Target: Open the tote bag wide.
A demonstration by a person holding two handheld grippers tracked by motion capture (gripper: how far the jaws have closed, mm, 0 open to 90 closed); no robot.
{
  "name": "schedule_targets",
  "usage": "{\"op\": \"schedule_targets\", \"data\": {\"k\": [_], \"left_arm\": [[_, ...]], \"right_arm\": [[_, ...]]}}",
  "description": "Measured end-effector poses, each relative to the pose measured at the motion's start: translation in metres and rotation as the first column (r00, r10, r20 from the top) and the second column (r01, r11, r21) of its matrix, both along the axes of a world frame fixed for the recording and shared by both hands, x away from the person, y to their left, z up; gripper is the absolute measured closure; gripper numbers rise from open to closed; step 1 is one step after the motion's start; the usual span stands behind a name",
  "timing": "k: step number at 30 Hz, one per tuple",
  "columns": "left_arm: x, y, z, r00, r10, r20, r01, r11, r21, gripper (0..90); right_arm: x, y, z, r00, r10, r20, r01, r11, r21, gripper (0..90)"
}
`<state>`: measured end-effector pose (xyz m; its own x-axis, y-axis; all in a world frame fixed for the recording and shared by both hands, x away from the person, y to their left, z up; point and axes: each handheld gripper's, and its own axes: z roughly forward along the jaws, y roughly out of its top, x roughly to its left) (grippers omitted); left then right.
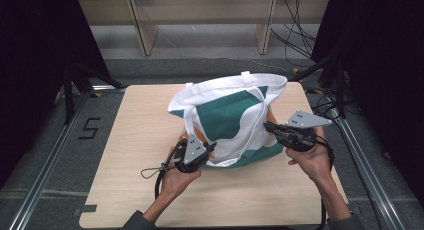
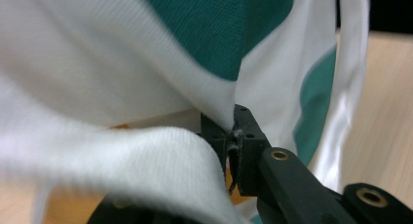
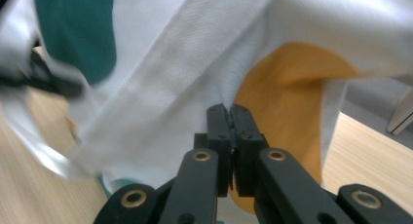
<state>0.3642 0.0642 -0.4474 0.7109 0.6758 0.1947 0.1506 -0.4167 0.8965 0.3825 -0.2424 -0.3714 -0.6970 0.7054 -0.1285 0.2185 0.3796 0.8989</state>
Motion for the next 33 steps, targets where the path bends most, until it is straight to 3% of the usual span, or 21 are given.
{"op": "schedule_targets", "data": {"k": [1,3,5,8,11,13,14,15,17,19,20,22,24,27,28,30,31,32,33], "left_arm": [[0.000,0.000,0.000,1.0000,0.000,0.000,0.000,1.0000,0.000,85.5],[0.007,-0.007,-0.015,0.9995,0.032,-0.008,-0.031,0.9989,0.034,85.4],[0.008,-0.009,-0.020,0.9993,0.037,-0.006,-0.036,0.9980,0.052,85.3],[0.011,-0.011,-0.024,0.9991,0.035,-0.023,-0.034,0.9981,0.050,85.2],[0.004,-0.010,-0.014,0.9994,0.035,0.000,-0.035,0.9986,0.040,84.8],[-0.001,-0.006,0.001,0.9984,0.035,0.044,-0.036,0.9993,0.006,84.3],[-0.001,-0.006,0.001,0.9984,0.035,0.044,-0.036,0.9993,0.006,84.0],[-0.006,-0.008,0.013,0.9978,0.022,0.063,-0.022,0.9997,0.008,83.8],[-0.010,-0.015,0.011,0.9953,0.014,0.096,-0.017,0.9995,0.025,83.9],[-0.011,-0.020,0.006,0.9954,-0.004,0.096,0.000,0.9991,0.043,82.9],[-0.012,-0.021,0.004,0.9963,-0.009,0.086,0.006,0.9992,0.040,82.5],[-0.012,-0.023,-0.001,0.9961,-0.015,0.087,0.010,0.9984,0.056,82.5],[-0.011,-0.027,-0.010,0.9952,-0.019,0.096,0.008,0.9934,0.114,82.4],[-0.008,-0.028,-0.022,0.9969,-0.019,0.076,0.011,0.9934,0.114,81.9],[-0.007,-0.029,-0.030,0.9993,-0.018,0.033,0.015,0.9937,0.111,81.9],[-0.006,-0.031,-0.035,0.9997,-0.025,0.001,0.025,0.9903,0.137,81.9],[-0.006,-0.031,-0.035,0.9997,-0.025,0.001,0.025,0.9903,0.137,82.0],[-0.005,-0.030,-0.037,0.9997,-0.026,0.000,0.026,0.9844,0.174,82.1],[-0.004,-0.030,-0.038,0.9996,-0.027,-0.004,0.028,0.9838,0.177,82.3]], "right_arm": [[0.000,0.000,0.000,1.0000,0.000,0.000,0.000,1.000,0.000,89.4],[-0.003,0.006,-0.006,0.9997,-0.015,0.021,0.016,0.999,-0.030,89.8],[-0.003,0.009,-0.007,1.0000,-0.007,0.001,0.007,0.999,-0.042,89.8],[-0.004,0.015,-0.010,0.9990,-0.024,0.038,0.027,0.997,-0.075,89.8],[-0.008,0.011,-0.013,0.9989,-0.030,0.036,0.033,0.996,-0.079,90.0],[-0.014,0.007,-0.010,0.9982,-0.041,0.043,0.045,0.996,-0.083,90.0],[-0.014,0.007,-0.010,0.9982,-0.041,0.043,0.045,0.996,-0.083,90.0],[-0.017,0.000,-0.006,0.9983,-0.044,0.037,0.047,0.995,-0.087,90.0],[-0.015,-0.007,-0.009,0.9974,-0.051,0.051,0.055,0.995,-0.083,90.0],[-0.016,-0.011,-0.016,0.9984,-0.053,0.022,0.054,0.996,-0.077,90.0],[-0.017,-0.012,-0.019,0.9986,-0.048,-0.024,0.046,0.997,-0.064,90.0],[-0.015,-0.013,-0.028,0.9977,-0.060,-0.032,0.058,0.996,-0.062,90.0],[-0.013,-0.010,-0.035,0.9965,-0.067,-0.050,0.064,0.996,-0.061,90.0],[-0.011,-0.004,-0.041,0.9964,-0.047,-0.071,0.041,0.995,-0.093,90.0],[-0.012,0.003,-0.048,0.9966,-0.044,-0.070,0.033,0.987,-0.154,90.0],[-0.013,0.011,-0.064,0.9954,-0.033,-0.090,0.012,0.974,-0.225,90.0],[-0.011,0.013,-0.074,0.9924,-0.029,-0.120,-0.001,0.968,-0.249,90.0],[-0.009,0.015,-0.085,0.9883,-0.033,-0.149,-0.009,0.962,-0.273,90.0],[-0.009,0.016,-0.094,0.9812,-0.051,-0.186,-0.003,0.959,-0.282,90.0]]}}
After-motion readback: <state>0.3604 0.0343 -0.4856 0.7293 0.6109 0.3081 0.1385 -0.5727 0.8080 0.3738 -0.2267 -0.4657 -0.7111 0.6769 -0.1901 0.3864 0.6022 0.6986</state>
